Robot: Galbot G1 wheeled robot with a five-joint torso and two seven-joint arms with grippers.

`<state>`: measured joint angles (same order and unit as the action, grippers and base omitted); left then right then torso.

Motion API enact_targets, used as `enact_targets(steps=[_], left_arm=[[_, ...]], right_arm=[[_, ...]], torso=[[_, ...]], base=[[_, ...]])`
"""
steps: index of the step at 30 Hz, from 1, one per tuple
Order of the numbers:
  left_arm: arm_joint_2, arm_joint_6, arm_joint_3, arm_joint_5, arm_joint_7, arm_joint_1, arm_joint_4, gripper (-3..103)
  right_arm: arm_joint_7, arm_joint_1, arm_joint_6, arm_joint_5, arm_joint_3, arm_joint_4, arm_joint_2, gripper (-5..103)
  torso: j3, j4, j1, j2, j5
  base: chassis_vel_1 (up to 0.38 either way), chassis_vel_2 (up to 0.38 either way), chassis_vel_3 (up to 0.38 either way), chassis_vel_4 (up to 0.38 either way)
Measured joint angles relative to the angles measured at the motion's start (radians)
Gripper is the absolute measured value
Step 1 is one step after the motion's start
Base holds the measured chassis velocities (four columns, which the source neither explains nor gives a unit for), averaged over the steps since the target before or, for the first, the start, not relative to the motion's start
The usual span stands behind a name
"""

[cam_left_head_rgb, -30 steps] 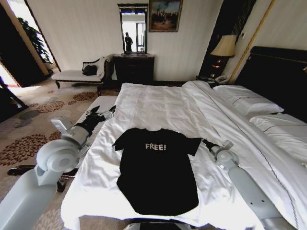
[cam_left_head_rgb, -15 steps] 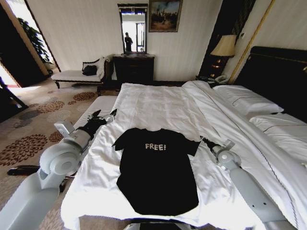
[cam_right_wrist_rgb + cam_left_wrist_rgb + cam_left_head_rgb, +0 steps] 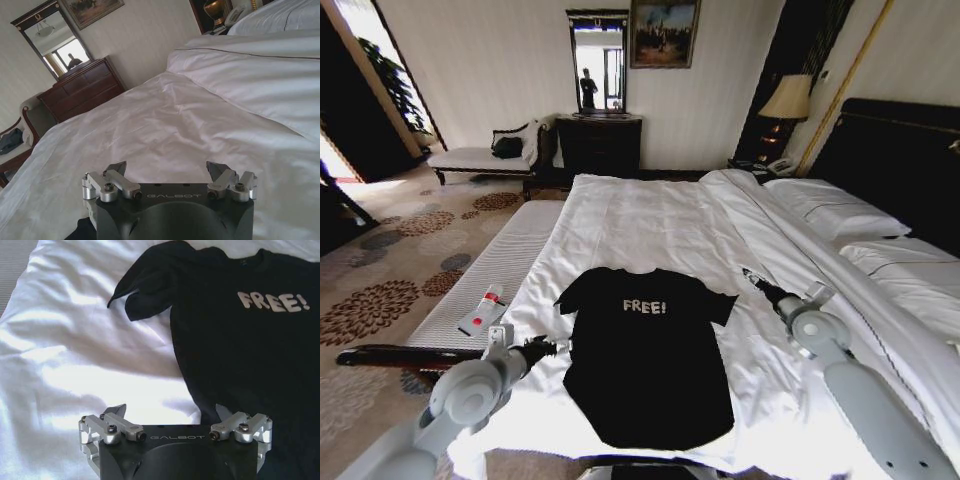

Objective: Fold the clothes on the bed.

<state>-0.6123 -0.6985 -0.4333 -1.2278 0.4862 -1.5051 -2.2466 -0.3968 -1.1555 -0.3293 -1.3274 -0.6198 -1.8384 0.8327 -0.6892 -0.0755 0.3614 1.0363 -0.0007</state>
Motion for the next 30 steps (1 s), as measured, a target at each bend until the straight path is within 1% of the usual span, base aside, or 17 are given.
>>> enact_targets(steps=[1, 2, 3, 5, 6, 8, 9, 10, 14, 15, 17, 19, 21, 23, 27, 29, 30], left_arm=[[0.010, -0.001, 0.002, -0.008, -0.010, -0.001, 0.003, 100], [0.017, -0.003, 0.003, -0.026, -0.019, -0.001, 0.003, 100], [0.022, -0.014, 0.007, -0.056, -0.027, -0.003, -0.003, 100], [0.022, -0.017, 0.008, -0.060, -0.028, -0.004, -0.004, 100], [0.024, -0.033, 0.017, -0.075, -0.034, -0.014, -0.011, 100], [0.023, -0.042, 0.054, -0.041, -0.059, -0.029, 0.006, 100], [0.023, -0.042, 0.054, -0.041, -0.059, -0.029, 0.006, 100], [0.020, -0.042, 0.073, -0.023, -0.071, -0.029, 0.021, 100], [0.011, -0.042, 0.100, -0.023, -0.080, -0.023, 0.042, 100], [0.008, -0.041, 0.107, -0.027, -0.085, -0.019, 0.049, 102], [0.004, -0.034, 0.113, -0.026, -0.094, -0.015, 0.055, 102], [-0.006, -0.020, 0.122, -0.019, -0.112, -0.006, 0.067, 96], [-0.035, 0.003, 0.138, 0.001, -0.145, 0.011, 0.088, 85], [-0.047, 0.006, 0.146, 0.005, -0.150, 0.015, 0.093, 85], [-0.068, 0.006, 0.168, 0.017, -0.154, 0.015, 0.095, 64], [-0.068, 0.006, 0.169, 0.017, -0.154, 0.015, 0.092, 64], [-0.067, 0.007, 0.170, 0.017, -0.155, 0.014, 0.084, 58]], right_arm=[[-0.001, -0.003, -0.001, 0.000, -0.002, -0.002, 0.002, 94], [-0.002, -0.008, -0.002, 0.000, -0.004, -0.003, 0.005, 94], [-0.004, -0.014, -0.003, 0.000, -0.007, -0.005, 0.008, 98], [-0.004, -0.015, -0.004, 0.000, -0.007, -0.005, 0.009, 100], [-0.005, -0.020, -0.005, 0.001, -0.009, -0.005, 0.011, 100], [-0.009, -0.022, -0.008, 0.001, -0.008, -0.004, 0.012, 100], [-0.009, -0.022, -0.008, 0.001, -0.008, -0.004, 0.012, 100], [-0.011, -0.019, -0.010, 0.002, -0.004, -0.001, 0.013, 100], [-0.013, -0.009, -0.011, 0.002, 0.006, 0.002, 0.013, 100], [-0.014, -0.006, -0.012, 0.002, 0.011, 0.004, 0.013, 100], [-0.015, -0.003, -0.013, 0.002, 0.015, 0.007, 0.014, 100], [-0.016, -0.001, -0.013, 0.003, 0.018, 0.009, 0.016, 100], [-0.023, -0.001, -0.015, 0.003, 0.023, 0.011, 0.019, 100], [-0.026, -0.002, -0.016, 0.003, 0.023, 0.011, 0.019, 100], [-0.036, -0.007, -0.021, 0.001, 0.020, 0.011, 0.016, 100], [-0.037, -0.007, -0.022, 0.001, 0.018, 0.010, 0.015, 100], [-0.038, -0.009, -0.022, 0.001, 0.015, 0.010, 0.014, 100]], torso=[[0.000, -0.0002, 0.000, 0.000, 0.0000], [0.000, -0.0005, 0.000, 0.000, 0.0003], [0.000, -0.0006, 0.000, 0.000, 0.0003], [0.000, -0.0007, 0.000, 0.000, 0.0002], [0.000, -0.0005, 0.000, 0.000, 0.0001], [0.000, 0.0000, 0.000, 0.000, 0.0002], [0.000, 0.0000, 0.000, 0.000, 0.0002], [0.000, -0.0001, 0.000, 0.000, 0.0001], [0.000, 0.0000, 0.000, 0.000, -0.0001], [0.000, 0.0000, 0.000, 0.000, 0.0001], [0.000, 0.0000, 0.000, 0.000, 0.0003], [0.000, 0.0000, 0.000, 0.000, 0.0004], [0.000, -0.0002, 0.000, 0.000, 0.0002], [0.000, -0.0001, 0.000, 0.000, 0.0001], [0.000, 0.0000, 0.000, 0.000, 0.0002], [0.000, -0.0001, 0.000, 0.000, 0.0003], [0.000, -0.0002, 0.000, 0.000, 0.0001]], base=[[0.000, 0.000, 0.000, 0.000], [0.000, 0.000, 0.000, 0.000], [0.000, 0.000, 0.000, 0.000], [0.000, 0.000, 0.000, 0.000], [0.000, 0.000, 0.000, 0.000], [0.000, 0.000, 0.000, 0.000], [0.000, 0.000, 0.000, 0.000], [0.000, 0.000, 0.000, 0.000], [0.000, 0.000, 0.000, 0.000], [0.000, 0.000, 0.000, 0.000], [0.000, 0.000, 0.000, 0.000], [0.000, 0.000, 0.000, 0.000], [0.000, 0.000, 0.000, 0.000], [0.000, 0.000, 0.000, 0.000], [0.000, 0.000, 0.000, 0.000], [0.000, 0.000, 0.000, 0.000], [0.000, 0.000, 0.000, 0.000]])
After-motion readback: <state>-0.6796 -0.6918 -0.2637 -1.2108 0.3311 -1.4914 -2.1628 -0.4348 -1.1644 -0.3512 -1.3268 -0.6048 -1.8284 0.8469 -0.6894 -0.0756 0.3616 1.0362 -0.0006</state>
